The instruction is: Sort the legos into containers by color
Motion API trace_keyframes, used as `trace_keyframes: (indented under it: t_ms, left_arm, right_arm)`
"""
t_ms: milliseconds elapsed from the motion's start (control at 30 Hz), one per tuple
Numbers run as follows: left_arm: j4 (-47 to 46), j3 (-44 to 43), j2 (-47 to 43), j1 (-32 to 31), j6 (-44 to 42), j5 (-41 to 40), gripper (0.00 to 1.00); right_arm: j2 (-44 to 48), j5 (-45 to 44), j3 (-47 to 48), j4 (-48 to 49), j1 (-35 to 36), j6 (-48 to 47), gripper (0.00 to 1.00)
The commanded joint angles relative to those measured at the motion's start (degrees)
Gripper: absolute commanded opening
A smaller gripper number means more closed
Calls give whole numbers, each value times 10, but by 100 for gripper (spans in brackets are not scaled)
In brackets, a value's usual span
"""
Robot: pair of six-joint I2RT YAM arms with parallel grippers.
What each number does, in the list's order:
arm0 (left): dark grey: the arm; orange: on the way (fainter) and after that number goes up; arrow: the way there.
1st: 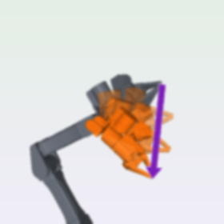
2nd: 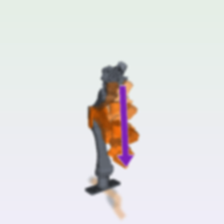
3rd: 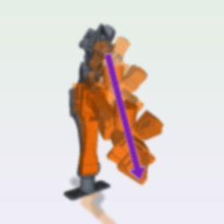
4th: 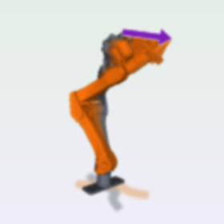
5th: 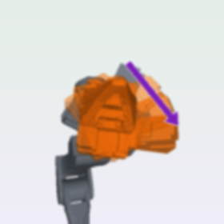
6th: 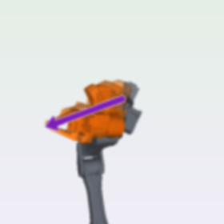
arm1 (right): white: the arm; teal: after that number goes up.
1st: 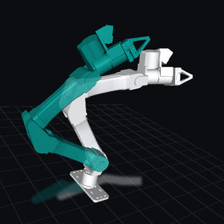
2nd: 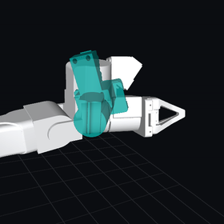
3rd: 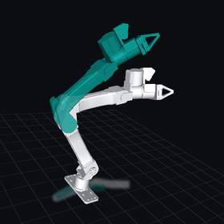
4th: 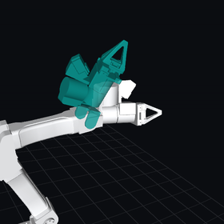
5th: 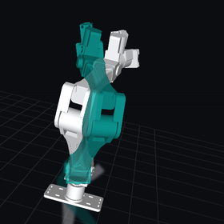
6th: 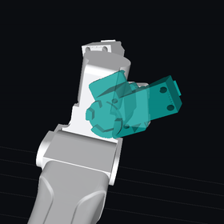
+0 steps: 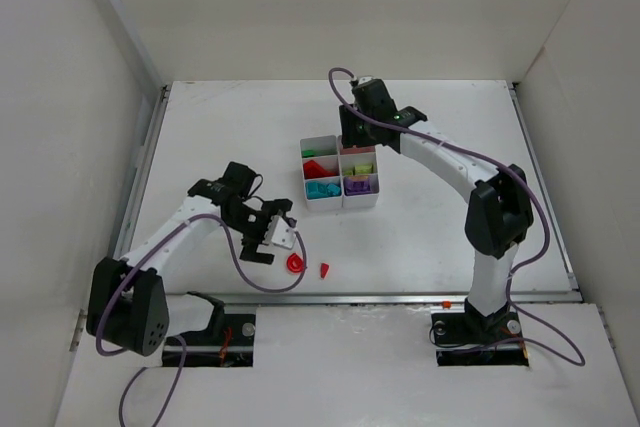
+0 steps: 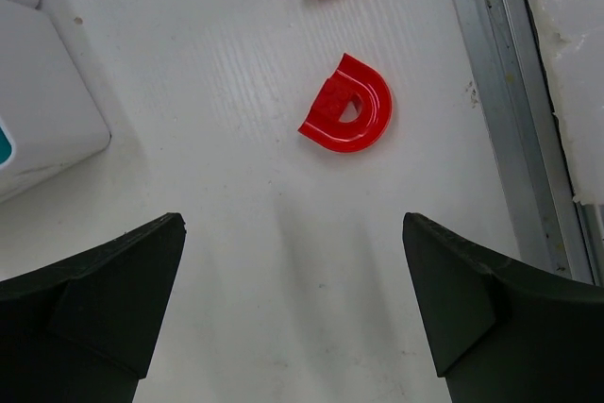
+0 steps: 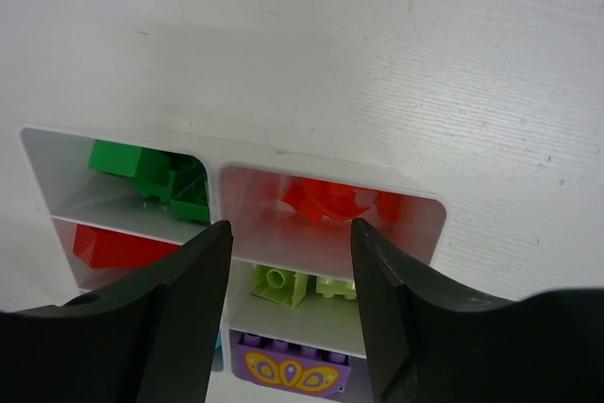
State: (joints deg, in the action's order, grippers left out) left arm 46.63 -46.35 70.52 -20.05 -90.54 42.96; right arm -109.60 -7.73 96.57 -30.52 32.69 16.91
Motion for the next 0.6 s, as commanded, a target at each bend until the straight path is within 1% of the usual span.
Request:
trace_keyframes:
  t_ms: [0,67,167,200,333,433,467,533,567]
  left_arm:
    - [53,-23,1,-17,-74,10,100]
    - [53,-23,8,-32,-86,-8,100]
    - [53,-37,39,-77,-86,-28,100]
    - [53,-44,50,-101,-86,-28,99]
    - [30,-57,97,-145,-86,-34,96]
    - [22,-57,109,-163,-104,-74,94]
    - [22,-52,115,-171,-113,-83,91]
    - [22,-52,122,-171,-125,-96,91]
    - [28,-52,131,-171,-130,-102,90]
  right_arm:
    - [39,5,-1,24,3,4,59]
    - [61,5,-16,31,3,4,59]
    - [93,5,-41,38,3,-1,59]
    - [101,5,-49,38,3,-1,60]
    - [141,5,-103,57,3,-1,60]
    - [165,5,-143,57,3,11,60]
    - [170,-2,-151,57,3,11,60]
    - [187,-2,-175,64,3,16,60]
    - [187,-7,-182,64,3,16,60]
